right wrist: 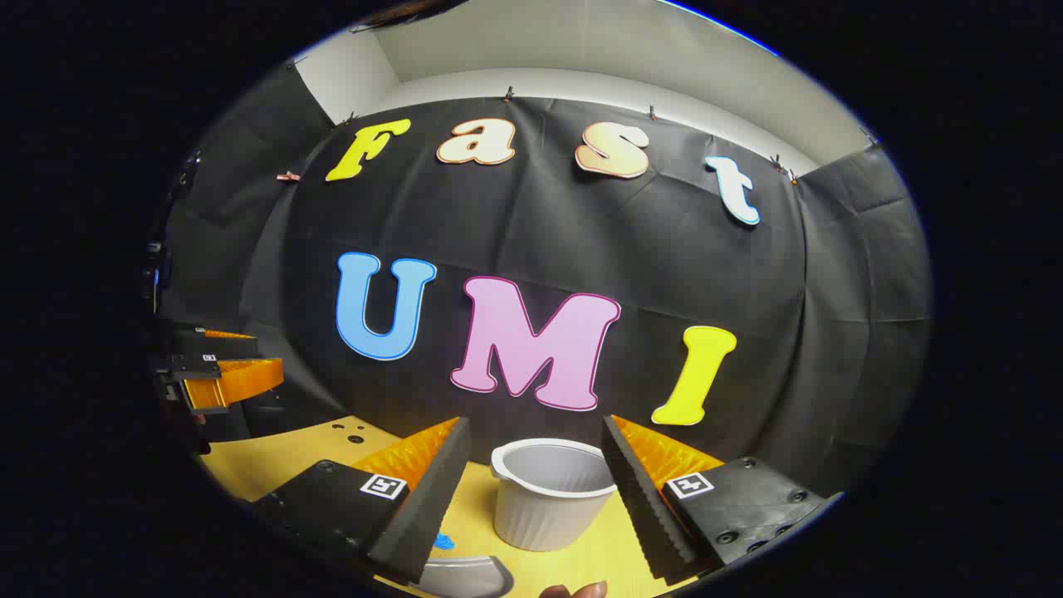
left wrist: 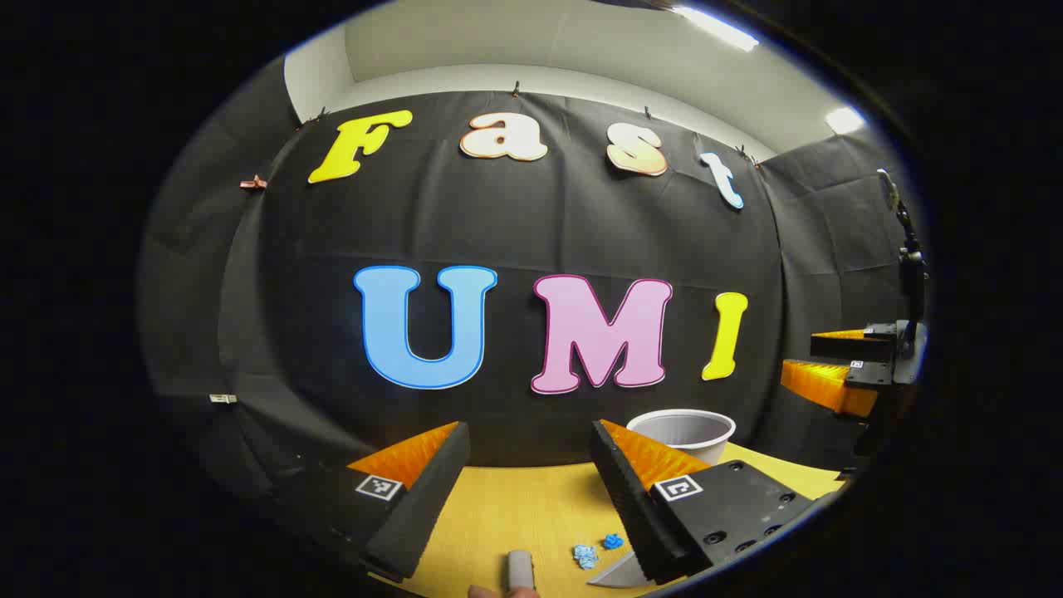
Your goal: Pick up the small broom and dustpan from the desktop, sweep the trash into the dustpan with the broom, and then empty the trash into the garbage bin.
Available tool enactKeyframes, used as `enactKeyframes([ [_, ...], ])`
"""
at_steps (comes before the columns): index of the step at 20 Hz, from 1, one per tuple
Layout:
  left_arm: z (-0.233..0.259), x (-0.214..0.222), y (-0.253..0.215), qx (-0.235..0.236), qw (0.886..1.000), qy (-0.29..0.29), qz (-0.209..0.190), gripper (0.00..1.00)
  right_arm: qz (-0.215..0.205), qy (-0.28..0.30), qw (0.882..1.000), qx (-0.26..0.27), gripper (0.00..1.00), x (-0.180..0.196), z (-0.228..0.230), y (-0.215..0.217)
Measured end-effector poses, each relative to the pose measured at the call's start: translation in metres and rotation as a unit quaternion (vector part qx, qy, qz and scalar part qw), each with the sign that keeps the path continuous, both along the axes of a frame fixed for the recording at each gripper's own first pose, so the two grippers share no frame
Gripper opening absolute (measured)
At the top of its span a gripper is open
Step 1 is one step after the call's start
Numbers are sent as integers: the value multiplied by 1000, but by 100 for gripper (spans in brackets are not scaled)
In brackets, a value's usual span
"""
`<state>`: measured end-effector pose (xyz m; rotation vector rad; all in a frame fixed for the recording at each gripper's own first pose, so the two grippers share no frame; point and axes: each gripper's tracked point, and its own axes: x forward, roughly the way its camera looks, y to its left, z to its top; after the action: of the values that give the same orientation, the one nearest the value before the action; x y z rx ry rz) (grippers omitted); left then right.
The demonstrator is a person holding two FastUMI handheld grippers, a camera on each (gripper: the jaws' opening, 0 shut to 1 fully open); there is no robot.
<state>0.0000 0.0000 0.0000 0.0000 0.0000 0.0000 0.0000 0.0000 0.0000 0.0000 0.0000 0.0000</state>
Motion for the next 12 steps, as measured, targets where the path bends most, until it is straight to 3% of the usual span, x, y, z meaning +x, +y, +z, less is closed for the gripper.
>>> enactKeyframes([
  [2, -2, -1, 2, 3, 1000, 1, 1, 94, 0, 0, 1000, -5, 93, 1, -1, 1],
  [3, -5, -2, 3, 4, 1000, 3, 1, 94, 1, 1, 1000, -8, 97, 0, 0, 3],
  [6, -5, -4, 3, 5, 1000, 4, -1, 94, 5, 0, 1000, -16, 93, -2, -1, 8],
  [7, -5, -6, 2, 7, 1000, 4, -2, 94, 7, 1, 1000, -15, 97, -2, -2, 11],
  [12, -4, -8, 2, 11, 1000, 3, -6, 94, 15, 1, 1000, -18, 97, -4, -2, 16],
])
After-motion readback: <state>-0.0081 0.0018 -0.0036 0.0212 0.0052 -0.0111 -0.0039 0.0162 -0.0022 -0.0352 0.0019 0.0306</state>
